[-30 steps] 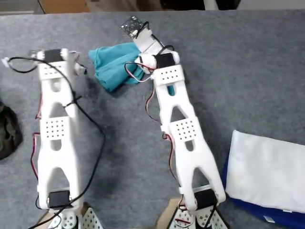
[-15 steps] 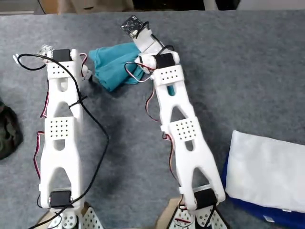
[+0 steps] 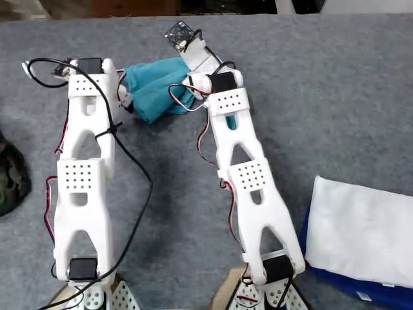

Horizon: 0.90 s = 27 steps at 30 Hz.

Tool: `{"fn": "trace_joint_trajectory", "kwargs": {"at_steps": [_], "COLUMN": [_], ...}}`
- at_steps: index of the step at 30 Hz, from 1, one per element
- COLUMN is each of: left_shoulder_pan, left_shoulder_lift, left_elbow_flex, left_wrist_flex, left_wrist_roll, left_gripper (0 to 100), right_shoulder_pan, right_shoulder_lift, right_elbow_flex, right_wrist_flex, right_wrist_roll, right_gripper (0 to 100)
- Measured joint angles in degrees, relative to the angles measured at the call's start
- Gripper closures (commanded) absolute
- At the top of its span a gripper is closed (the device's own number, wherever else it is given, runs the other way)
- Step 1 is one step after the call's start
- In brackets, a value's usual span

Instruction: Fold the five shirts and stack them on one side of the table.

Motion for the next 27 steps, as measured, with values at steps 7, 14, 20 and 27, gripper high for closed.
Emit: {"fn": "trace_joint_trajectory", "kwargs": {"at_steps": [7,14,20,27], "left_shoulder_pan": [1.49,2.99,3.16,3.16], "left_shoulder_lift": [-0.88,-1.05,-4.57,-6.07], "left_elbow_flex": [0.18,0.26,-1.14,-1.14], "left_wrist_flex": [0.0,-0.79,0.0,0.0], "left_wrist_roll": [1.49,1.67,1.67,1.05], "left_gripper": [76,76,76,76], "right_shoulder_pan": [0.0,0.0,0.0,0.0], "right_shoulder_lift": [0.0,0.0,0.0,0.0], "right_elbow_flex": [0.0,0.0,0.0,0.0], "right_wrist_flex": [0.0,0.0,0.0,-0.26], "right_wrist_roll": [0.0,0.0,0.0,0.0], "right_gripper": [99.0,99.0,99.0,99.0]}}
